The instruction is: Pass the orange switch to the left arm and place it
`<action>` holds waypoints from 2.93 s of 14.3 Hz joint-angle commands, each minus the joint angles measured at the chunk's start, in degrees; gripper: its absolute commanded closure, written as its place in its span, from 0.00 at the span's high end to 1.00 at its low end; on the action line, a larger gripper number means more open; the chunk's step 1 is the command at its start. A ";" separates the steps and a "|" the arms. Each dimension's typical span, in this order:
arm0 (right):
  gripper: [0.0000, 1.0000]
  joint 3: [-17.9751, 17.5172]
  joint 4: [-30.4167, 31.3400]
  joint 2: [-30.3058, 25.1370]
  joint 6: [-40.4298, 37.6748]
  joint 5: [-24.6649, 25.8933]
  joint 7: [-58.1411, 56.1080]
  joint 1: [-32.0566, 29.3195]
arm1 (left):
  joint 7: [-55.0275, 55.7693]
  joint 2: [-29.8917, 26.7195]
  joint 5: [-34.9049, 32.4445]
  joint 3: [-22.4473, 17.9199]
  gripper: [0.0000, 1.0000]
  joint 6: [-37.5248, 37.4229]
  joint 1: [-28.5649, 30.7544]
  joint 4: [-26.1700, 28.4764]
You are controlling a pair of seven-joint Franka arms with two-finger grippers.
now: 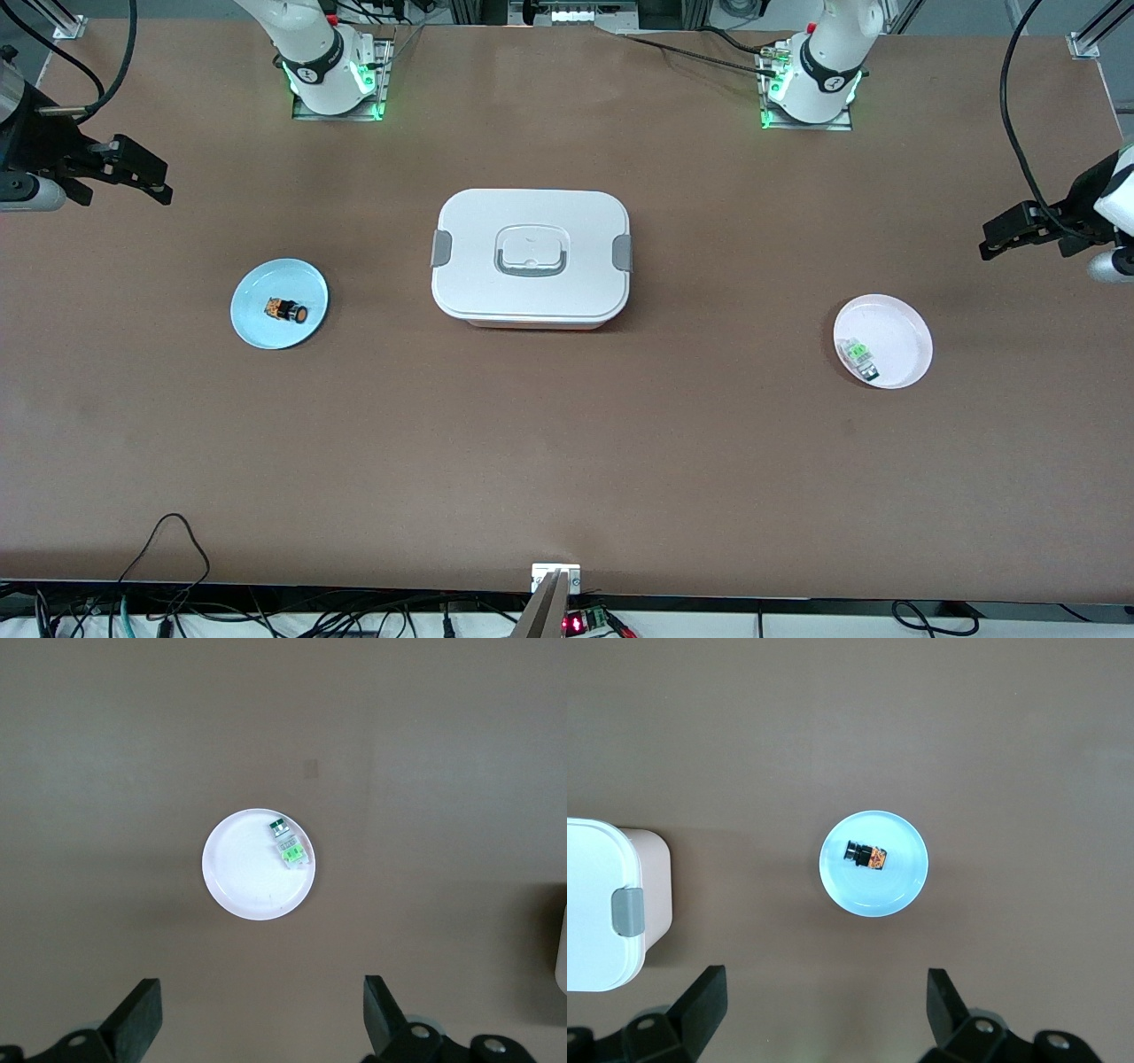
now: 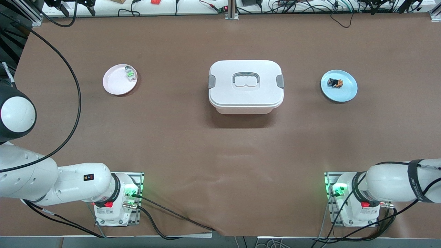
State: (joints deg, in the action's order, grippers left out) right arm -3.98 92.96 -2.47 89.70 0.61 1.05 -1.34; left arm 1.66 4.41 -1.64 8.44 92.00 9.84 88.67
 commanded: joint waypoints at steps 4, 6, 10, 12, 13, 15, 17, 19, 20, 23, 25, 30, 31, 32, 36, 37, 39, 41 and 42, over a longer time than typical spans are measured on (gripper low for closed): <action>1.00 -0.06 -1.02 0.27 -0.23 0.26 -0.96 -0.06 | -1.31 0.16 1.11 -0.18 1.00 0.02 0.18 0.10; 1.00 0.12 -0.94 0.97 -0.49 -0.08 -1.40 -0.41 | -1.31 0.16 1.11 -0.18 1.00 0.02 0.18 0.10; 1.00 0.20 0.82 3.68 -2.51 0.44 -2.01 -0.50 | -1.31 0.16 1.11 -0.18 1.00 0.02 0.18 0.10; 1.00 0.38 0.99 6.76 -2.25 0.44 -3.15 -0.77 | -1.31 0.16 1.11 -0.18 1.00 0.02 0.18 0.10; 1.00 0.47 1.00 8.17 -1.99 0.61 -3.16 -0.77 | -1.31 0.16 1.02 -0.18 1.00 0.02 0.18 0.10; 1.00 0.47 1.08 11.07 -2.07 0.79 -3.07 -0.77 | -1.31 0.16 1.02 -0.18 1.00 0.02 0.18 0.10; 1.00 0.73 2.48 13.88 0.28 0.79 -2.28 -1.55 | -1.31 0.16 1.11 -0.18 1.00 0.02 0.18 0.09; 1.00 0.82 6.95 15.21 6.42 0.79 -2.19 -2.61 | -1.31 0.16 1.11 -0.18 1.00 0.02 0.18 0.10; 1.00 0.91 10.19 15.47 10.80 0.79 -2.28 -3.05 | -1.31 0.25 1.11 -0.18 1.00 0.02 0.18 0.10; 1.00 0.82 17.59 17.40 20.93 0.53 -2.10 -3.58 | -1.31 0.25 1.11 -0.18 1.00 0.02 0.18 0.01; 1.00 0.82 18.49 20.30 24.11 0.53 -2.10 -3.58 | -1.31 0.33 1.02 -0.18 1.00 0.02 0.26 0.09; 1.00 0.82 19.01 27.68 30.26 0.44 -2.19 -3.58 | -1.22 0.60 1.02 -0.18 1.00 -0.07 0.09 0.10; 1.00 0.82 19.10 29.17 31.40 0.44 -2.10 -3.58 | -1.31 0.60 1.02 -0.18 1.00 -0.07 0.09 0.10; 1.00 0.82 19.10 30.06 32.46 0.44 -2.10 -3.58 | -1.22 0.60 1.02 -0.18 1.00 -0.07 0.00 0.10; 1.00 0.82 19.10 32.70 35.19 0.44 -2.10 -3.58 | -1.05 0.60 1.02 -0.18 1.00 0.11 0.09 0.01; 1.00 0.82 19.19 33.05 35.54 0.44 -2.10 -3.58 | -0.70 0.60 0.94 -0.18 1.00 0.19 0.09 -0.08; 1.00 0.82 19.19 33.23 35.54 0.35 -2.10 -3.76 | -0.69 0.60 0.59 -0.18 1.00 0.28 0.09 -0.08; 0.94 0.82 19.19 33.32 35.54 0.44 -2.10 -3.76 | -0.78 0.51 0.41 -0.10 1.00 0.11 0.09 -0.08; 0.86 0.82 19.10 33.32 35.54 0.44 -2.10 -3.76 | -1.04 0.42 0.41 -0.01 1.00 0.11 0.00 -0.08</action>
State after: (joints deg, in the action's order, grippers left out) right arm -2.71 111.94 30.98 124.75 0.79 -1.00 -4.53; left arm 1.69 5.20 -1.64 8.44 92.01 9.84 88.68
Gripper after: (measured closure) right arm 0.026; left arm 0.000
